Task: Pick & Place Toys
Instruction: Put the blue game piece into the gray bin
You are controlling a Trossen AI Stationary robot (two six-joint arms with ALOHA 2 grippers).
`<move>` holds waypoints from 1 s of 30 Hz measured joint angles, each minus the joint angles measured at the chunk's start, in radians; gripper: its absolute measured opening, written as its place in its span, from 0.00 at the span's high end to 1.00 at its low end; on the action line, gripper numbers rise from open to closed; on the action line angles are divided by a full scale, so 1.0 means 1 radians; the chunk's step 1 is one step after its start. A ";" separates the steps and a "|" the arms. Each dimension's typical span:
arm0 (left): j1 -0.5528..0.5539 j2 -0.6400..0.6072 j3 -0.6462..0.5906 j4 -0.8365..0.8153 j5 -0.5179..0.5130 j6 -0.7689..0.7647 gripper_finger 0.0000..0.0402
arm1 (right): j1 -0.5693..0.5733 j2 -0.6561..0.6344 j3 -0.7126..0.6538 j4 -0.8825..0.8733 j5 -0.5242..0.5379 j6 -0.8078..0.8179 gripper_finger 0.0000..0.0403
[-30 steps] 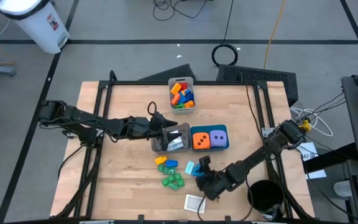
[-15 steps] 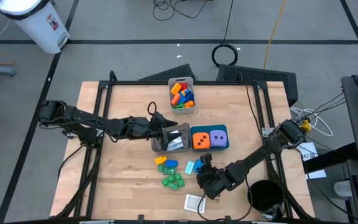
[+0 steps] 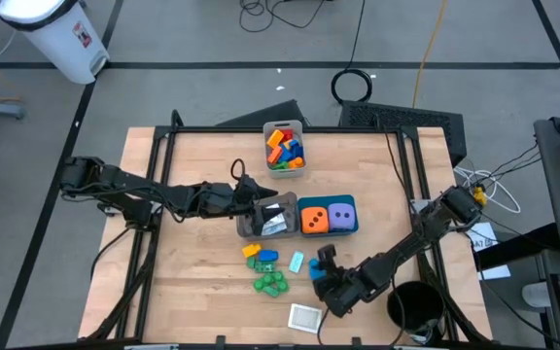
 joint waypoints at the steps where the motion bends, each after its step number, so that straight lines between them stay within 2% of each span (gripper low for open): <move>1: 0.000 0.000 0.000 0.000 0.000 0.000 0.24 | 0.000 0.000 0.000 -0.002 0.004 0.000 0.49; 5: 0.000 0.000 0.000 0.000 0.000 0.000 0.24 | -0.019 -0.001 -0.027 0.003 0.008 0.001 0.43; 9: 0.000 0.000 -0.001 0.000 0.000 0.000 0.24 | -0.050 -0.004 -0.095 0.031 0.012 0.033 0.45; 14: 0.000 0.000 -0.001 0.000 0.000 0.000 0.24 | -0.084 -0.009 -0.190 0.143 -0.038 0.037 0.61; 19: 0.000 0.000 -0.001 0.000 0.000 0.000 0.24 | -0.087 -0.006 -0.190 0.153 -0.092 0.028 0.80; 24: 0.000 0.000 -0.001 0.000 0.000 0.000 0.24 | -0.084 -0.043 -0.166 0.153 -0.116 0.028 0.89; 27: 0.000 0.000 -0.001 0.000 0.006 0.000 0.24 | -0.065 -0.109 -0.165 0.127 -0.132 0.050 0.93; 30: 0.000 0.000 -0.001 0.002 0.068 0.003 0.24 | -0.046 -0.210 -0.167 0.126 -0.128 0.105 0.98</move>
